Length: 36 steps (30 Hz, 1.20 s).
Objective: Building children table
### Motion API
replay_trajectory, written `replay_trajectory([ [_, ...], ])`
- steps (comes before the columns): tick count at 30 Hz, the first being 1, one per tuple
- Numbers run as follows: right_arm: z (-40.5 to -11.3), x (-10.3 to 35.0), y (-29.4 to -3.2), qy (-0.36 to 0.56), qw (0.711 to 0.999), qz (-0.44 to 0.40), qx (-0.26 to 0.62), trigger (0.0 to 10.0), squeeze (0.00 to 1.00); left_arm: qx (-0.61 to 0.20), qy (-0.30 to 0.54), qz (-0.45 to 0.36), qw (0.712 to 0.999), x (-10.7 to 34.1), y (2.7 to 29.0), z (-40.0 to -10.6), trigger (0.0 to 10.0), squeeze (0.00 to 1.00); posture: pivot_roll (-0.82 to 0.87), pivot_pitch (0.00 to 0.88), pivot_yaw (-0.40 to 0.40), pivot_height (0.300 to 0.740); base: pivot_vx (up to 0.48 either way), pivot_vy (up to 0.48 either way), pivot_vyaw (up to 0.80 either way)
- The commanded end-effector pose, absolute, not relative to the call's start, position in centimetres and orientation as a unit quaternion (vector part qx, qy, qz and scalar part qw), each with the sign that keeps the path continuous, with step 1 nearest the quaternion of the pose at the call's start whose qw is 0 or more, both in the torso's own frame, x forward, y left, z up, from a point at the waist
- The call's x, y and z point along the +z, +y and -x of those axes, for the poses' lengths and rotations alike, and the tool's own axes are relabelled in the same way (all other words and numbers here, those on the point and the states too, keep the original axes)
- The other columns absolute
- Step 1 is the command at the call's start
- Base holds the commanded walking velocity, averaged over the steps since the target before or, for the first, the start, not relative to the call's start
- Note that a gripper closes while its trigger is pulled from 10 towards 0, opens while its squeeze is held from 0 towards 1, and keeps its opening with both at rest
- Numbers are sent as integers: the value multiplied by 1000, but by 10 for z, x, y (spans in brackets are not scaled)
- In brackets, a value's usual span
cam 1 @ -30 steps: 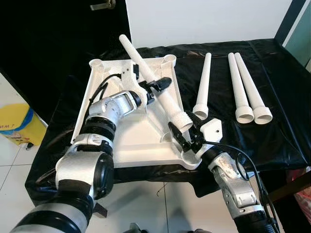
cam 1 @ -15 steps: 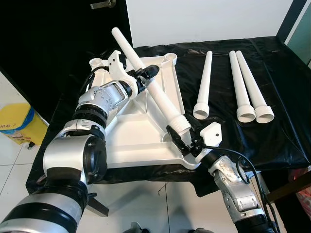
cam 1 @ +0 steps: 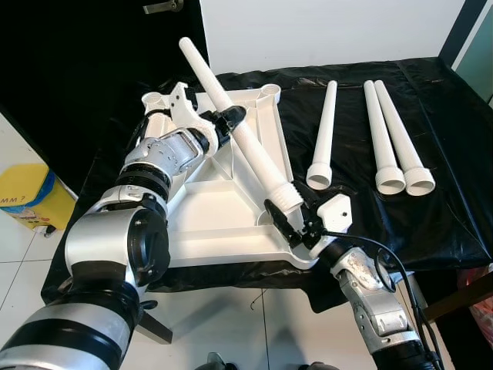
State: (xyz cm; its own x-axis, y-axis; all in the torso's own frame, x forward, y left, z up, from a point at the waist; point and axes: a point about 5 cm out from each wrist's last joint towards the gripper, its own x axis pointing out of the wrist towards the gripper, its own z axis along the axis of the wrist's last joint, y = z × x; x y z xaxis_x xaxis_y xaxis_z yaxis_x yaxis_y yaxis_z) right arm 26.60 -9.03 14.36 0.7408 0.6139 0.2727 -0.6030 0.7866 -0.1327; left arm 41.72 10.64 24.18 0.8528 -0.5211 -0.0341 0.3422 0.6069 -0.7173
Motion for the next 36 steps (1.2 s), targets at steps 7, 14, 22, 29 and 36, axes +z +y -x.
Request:
replay_trajectory([
  [7,-277,151,-95,-157,944,-30,288,10000,1000,-253,86,384,884,268,104,-421,10000,0,-68,12,79,740,0,0,0],
  [14,-289,162,-105,-158,957,-68,234,10000,0,-295,5,321,900,306,98,-420,10000,0,-64,18,75,740,0,0,0],
  [22,-297,170,-104,-152,962,-73,215,10000,0,-322,-83,220,917,327,87,-414,10000,0,-58,27,70,740,0,0,0],
  [29,-301,180,-96,-140,962,-55,229,10000,0,-322,-144,130,927,334,76,-405,10000,0,-42,43,52,740,0,0,0],
  [36,-307,190,-88,-128,962,-51,237,10000,0,-332,-181,87,922,335,57,-393,10000,0,-33,51,52,740,0,0,0],
])
